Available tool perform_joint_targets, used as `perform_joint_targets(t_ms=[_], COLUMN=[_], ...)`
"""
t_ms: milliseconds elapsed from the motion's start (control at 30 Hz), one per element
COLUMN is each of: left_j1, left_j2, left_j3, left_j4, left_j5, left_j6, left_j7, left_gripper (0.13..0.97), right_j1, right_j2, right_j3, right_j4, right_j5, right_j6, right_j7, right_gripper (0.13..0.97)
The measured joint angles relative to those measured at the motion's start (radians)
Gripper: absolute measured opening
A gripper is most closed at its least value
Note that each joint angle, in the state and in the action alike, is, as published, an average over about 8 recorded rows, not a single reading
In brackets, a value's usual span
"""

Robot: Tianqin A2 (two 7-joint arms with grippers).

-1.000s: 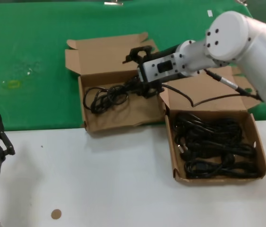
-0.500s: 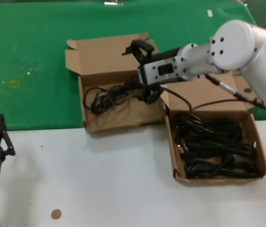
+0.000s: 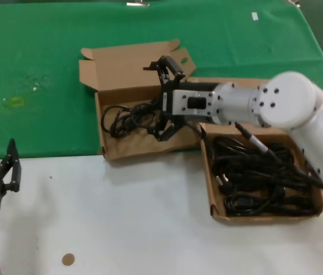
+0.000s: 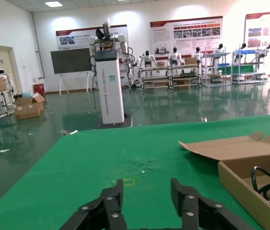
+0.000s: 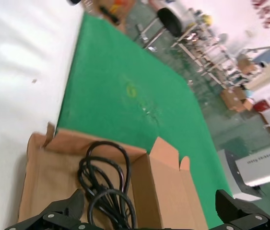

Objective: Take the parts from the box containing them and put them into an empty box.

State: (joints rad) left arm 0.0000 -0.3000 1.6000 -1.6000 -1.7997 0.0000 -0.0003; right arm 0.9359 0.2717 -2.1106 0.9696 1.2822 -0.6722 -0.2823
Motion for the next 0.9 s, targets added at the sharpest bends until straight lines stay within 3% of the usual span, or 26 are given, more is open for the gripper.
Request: perform_joint_targets(t_ms=[233, 500, 633, 900], left_j1=[0.000, 0.000, 0.000, 0.000], left_j2=[0.000, 0.000, 0.000, 0.000], left_j3=[0.000, 0.000, 0.000, 0.000], left_j4=[0.000, 0.000, 0.000, 0.000], left_j5=[0.000, 0.000, 0.000, 0.000], left_j6=[0.000, 0.000, 0.000, 0.000], left_j7=[0.000, 0.000, 0.000, 0.000], left_gripper=[0.405, 0.626, 0.626, 0.812], right_j1=[-0.111, -0.237, -0.300, -0.428], right_j2=[0.003, 0.007, 0.009, 0.013], right_j3=[0.060, 0.129, 0.164, 0.234], right_j4=[0.074, 0.160, 0.202, 0.289], right_j5=[0.061, 0.131, 0.166, 0.237], right_j6=[0.079, 0.171, 0.216, 0.307], right_j7=[0.033, 0.072, 0.091, 0.129], right_gripper=[0.958, 0.966, 0.966, 0.966])
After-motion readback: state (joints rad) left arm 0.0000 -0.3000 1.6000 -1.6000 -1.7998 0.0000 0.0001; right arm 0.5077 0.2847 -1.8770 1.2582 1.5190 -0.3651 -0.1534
